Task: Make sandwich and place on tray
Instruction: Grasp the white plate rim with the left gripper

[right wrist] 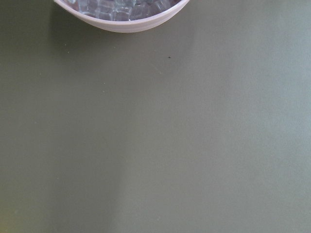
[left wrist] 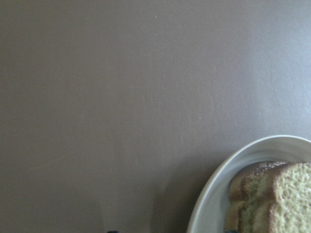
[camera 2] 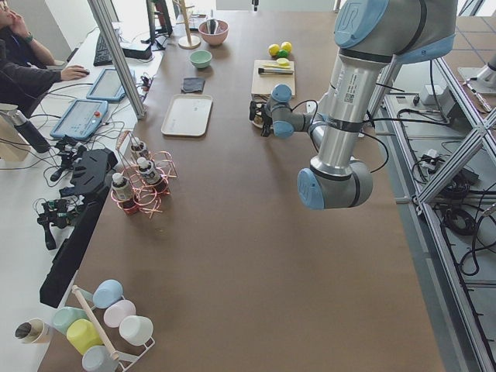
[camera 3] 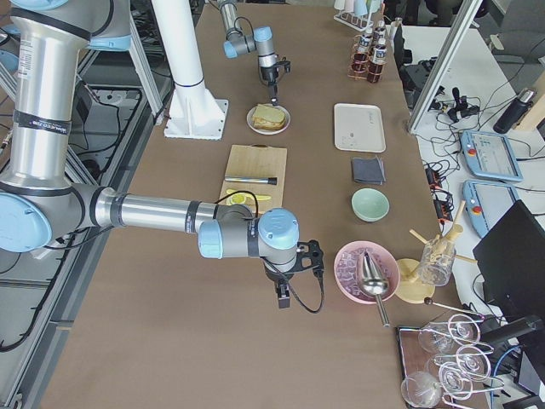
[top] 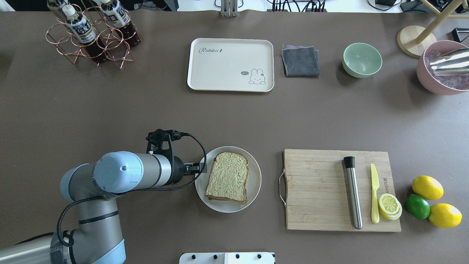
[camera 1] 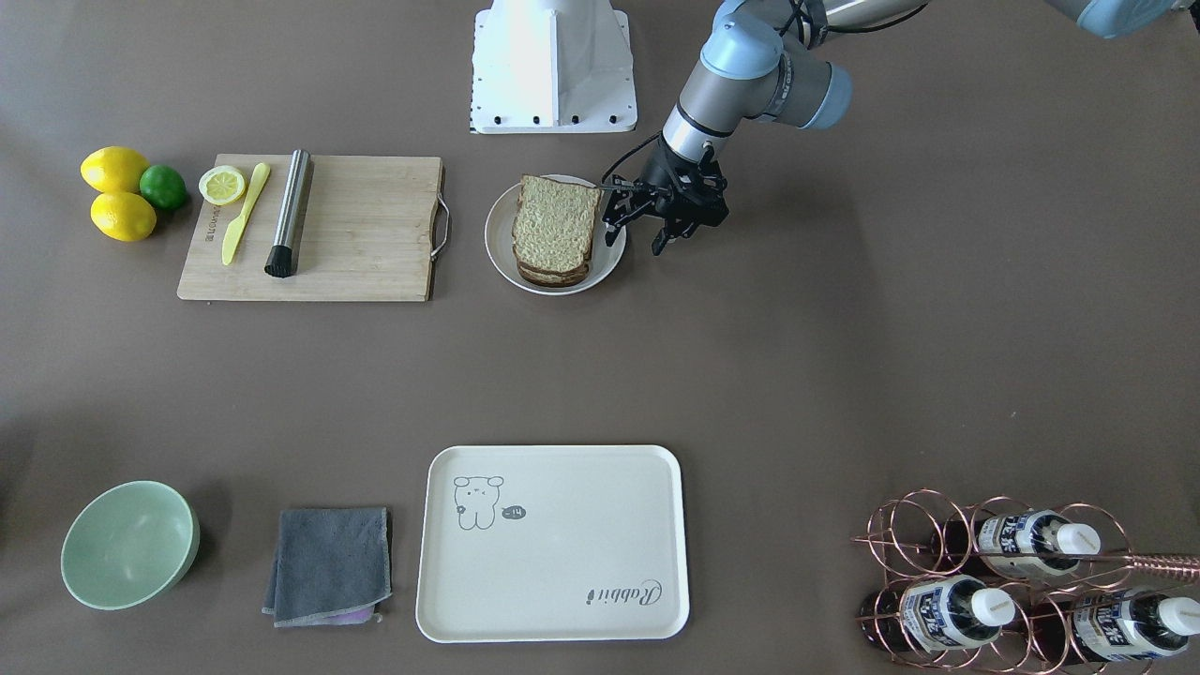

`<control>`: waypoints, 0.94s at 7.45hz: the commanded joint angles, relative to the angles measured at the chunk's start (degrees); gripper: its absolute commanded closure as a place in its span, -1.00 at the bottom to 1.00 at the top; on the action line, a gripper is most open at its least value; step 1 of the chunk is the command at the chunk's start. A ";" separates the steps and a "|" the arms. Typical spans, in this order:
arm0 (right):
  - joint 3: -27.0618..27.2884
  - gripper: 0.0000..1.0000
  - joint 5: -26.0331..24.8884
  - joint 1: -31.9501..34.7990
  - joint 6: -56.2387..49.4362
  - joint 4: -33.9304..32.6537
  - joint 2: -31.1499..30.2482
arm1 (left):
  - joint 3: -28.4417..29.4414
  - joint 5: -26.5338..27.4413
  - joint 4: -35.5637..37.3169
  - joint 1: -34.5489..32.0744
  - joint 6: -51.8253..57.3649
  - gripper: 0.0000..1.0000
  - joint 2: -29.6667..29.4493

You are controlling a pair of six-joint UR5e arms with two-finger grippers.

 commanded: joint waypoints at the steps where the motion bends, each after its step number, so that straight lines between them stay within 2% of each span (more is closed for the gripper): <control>1: -0.09 -1.00 -0.21 0.46 -0.58 -0.06 -0.11 | 0.27 -0.29 0.02 0.09 0.03 -0.03 -0.57; 2: -0.09 -1.00 -0.21 0.46 -0.58 -0.06 -0.11 | 0.27 -0.29 0.02 0.09 0.03 0.03 -0.30; 7: -0.09 -1.00 -1.17 0.37 -0.58 0.03 -0.29 | 0.18 -0.29 0.02 0.53 2.93 0.04 -0.30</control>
